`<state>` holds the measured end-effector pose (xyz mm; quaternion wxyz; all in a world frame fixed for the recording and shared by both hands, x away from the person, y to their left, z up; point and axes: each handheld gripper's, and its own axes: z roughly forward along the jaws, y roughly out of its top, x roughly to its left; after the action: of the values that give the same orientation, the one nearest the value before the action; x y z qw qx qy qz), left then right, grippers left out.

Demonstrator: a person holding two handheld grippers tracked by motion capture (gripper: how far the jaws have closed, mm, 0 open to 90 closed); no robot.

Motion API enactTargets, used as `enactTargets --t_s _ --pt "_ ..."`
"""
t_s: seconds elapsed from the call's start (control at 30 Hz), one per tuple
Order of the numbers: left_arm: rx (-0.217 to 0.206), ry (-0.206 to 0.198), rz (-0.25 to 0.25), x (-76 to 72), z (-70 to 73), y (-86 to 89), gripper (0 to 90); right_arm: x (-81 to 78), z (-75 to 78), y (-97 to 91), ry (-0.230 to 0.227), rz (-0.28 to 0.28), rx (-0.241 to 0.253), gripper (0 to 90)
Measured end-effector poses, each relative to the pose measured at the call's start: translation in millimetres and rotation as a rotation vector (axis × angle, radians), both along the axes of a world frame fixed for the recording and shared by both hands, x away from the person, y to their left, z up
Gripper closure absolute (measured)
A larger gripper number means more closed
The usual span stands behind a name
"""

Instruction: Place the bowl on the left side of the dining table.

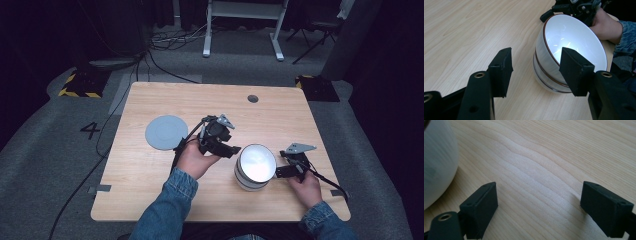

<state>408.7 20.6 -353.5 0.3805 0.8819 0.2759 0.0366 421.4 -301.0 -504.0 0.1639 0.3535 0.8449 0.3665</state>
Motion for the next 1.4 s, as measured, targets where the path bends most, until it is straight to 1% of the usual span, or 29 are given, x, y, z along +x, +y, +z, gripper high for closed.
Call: enactTargets --t_s 0.07,0.1,0.13,0.17,0.2,0.23,0.27,0.33,0.37,0.43,0.5,0.53,0.57,0.6,0.63,0.73,0.77,0.8,0.83,0.87,0.9,0.93,0.97,1.0,1.07,1.2,1.3,1.33,1.4 --pt "0.003 0.016 -0.009 3.3 -1.8 -7.3 43.5 -0.1 0.0 0.1 0.001 -0.001 0.001 14.5" --pt "0.003 0.016 -0.009 3.3 -1.8 -7.3 43.5 -0.1 0.0 0.1 0.001 -0.001 0.001 14.5" --pt "0.019 0.016 -0.028 6.4 -2.5 -11.4 43.5 0.0 0.0 0.0 0.0 0.0 0.0 14.5" --pt "0.053 0.003 -0.063 9.9 -2.6 -12.9 43.4 0.0 0.0 0.0 0.0 0.0 -0.001 14.5" --pt "0.051 0.009 -0.063 10.7 -3.5 -15.6 43.4 0.0 0.0 0.0 0.0 0.0 0.0 14.5" --pt "0.063 0.016 -0.079 13.8 -5.4 -20.8 43.4 0.0 0.0 0.0 0.0 0.0 0.0 14.5" --pt "0.067 0.014 -0.078 15.3 -7.1 -24.0 43.4 0.0 0.0 0.0 0.0 0.0 0.0 14.5" --pt "0.077 0.03 -0.083 18.0 -10.1 -30.0 43.5 -0.1 0.0 0.0 -0.001 -0.001 0.0 14.5" --pt "0.087 0.023 -0.087 20.0 -12.0 -32.4 43.5 -0.1 0.0 0.0 0.0 -0.001 0.0 14.5" --pt "0.096 0.037 -0.092 23.4 -15.8 -37.4 43.9 -0.1 0.0 0.1 0.0 -0.002 0.0 14.5" --pt "0.097 0.043 -0.093 25.4 -18.0 -40.0 45.2 -0.1 0.0 0.1 0.0 -0.002 0.001 14.5" --pt "0.114 0.053 -0.087 27.1 -19.9 -43.2 45.2 -0.1 0.0 0.1 0.0 -0.002 0.001 14.5" --pt "0.128 0.053 -0.093 29.1 -21.7 -45.8 47.4 0.0 0.0 0.0 0.0 -0.002 0.0 14.5" --pt "0.145 0.066 -0.1 31.0 -24.5 -50.6 49.4 0.0 0.0 0.1 0.0 -0.002 0.0 14.5" --pt "0.156 0.069 -0.107 32.2 -26.2 -53.1 50.7 0.1 0.0 0.1 0.0 -0.002 0.0 14.5" --pt "0.177 0.091 -0.117 34.9 -30.9 -60.8 57.1 0.1 0.0 0.1 0.0 -0.002 -0.001 14.5" --pt "0.177 0.091 -0.117 34.9 -30.9 -60.8 58.5 0.1 0.0 0.1 0.0 -0.002 0.0 14.5" --pt "0.196 0.102 -0.118 36.5 -34.1 -66.1 61.6 0.1 0.0 0.1 0.0 -0.002 0.0 14.5" --pt "0.215 0.099 -0.127 38.0 -35.5 -67.9 63.6 0.1 0.0 0.0 0.0 -0.002 -0.001 14.5" --pt "0.228 0.105 -0.12 38.5 -37.0 -70.0 66.8 0.1 0.0 0.1 0.0 -0.002 -0.001 14.5" --pt "0.228 0.105 -0.12 38.5 -37.0 -70.0 69.6 0.0 0.0 0.1 0.0 -0.003 0.0 14.5" --pt "0.245 0.119 -0.133 37.7 -37.0 -73.6 74.7 0.1 0.0 0.1 0.0 -0.002 -0.001 14.5" --pt "0.265 0.101 -0.138 37.0 -36.1 -75.0 77.4 0.1 0.0 0.1 0.0 -0.002 -0.001 14.5" --pt "0.285 0.095 -0.129 35.6 -34.9 -78.0 79.2 0.1 0.0 0.1 0.0 -0.002 -0.001 14.5" --pt "0.308 0.104 -0.135 36.8 -32.4 -80.5 80.4 0.1 0.0 0.1 0.0 -0.002 -0.001 14.5" --pt "0.315 0.107 -0.148 39.6 -31.3 -80.7 81.3 0.1 0.0 0.1 0.0 -0.002 0.0 14.5" --pt "0.312 0.101 -0.16 40.2 -30.7 -80.9 81.8 0.0 0.0 0.4 0.0 -0.006 0.001 14.5" --pt "0.305 0.107 -0.159 40.8 -29.5 -80.0 81.8 -0.2 0.0 0.7 0.003 -0.007 0.006 14.5" --pt "0.315 0.101 -0.165 40.5 -27.8 -80.7 81.9 0.1 0.0 0.0 0.0 -0.002 -0.001 14.5"
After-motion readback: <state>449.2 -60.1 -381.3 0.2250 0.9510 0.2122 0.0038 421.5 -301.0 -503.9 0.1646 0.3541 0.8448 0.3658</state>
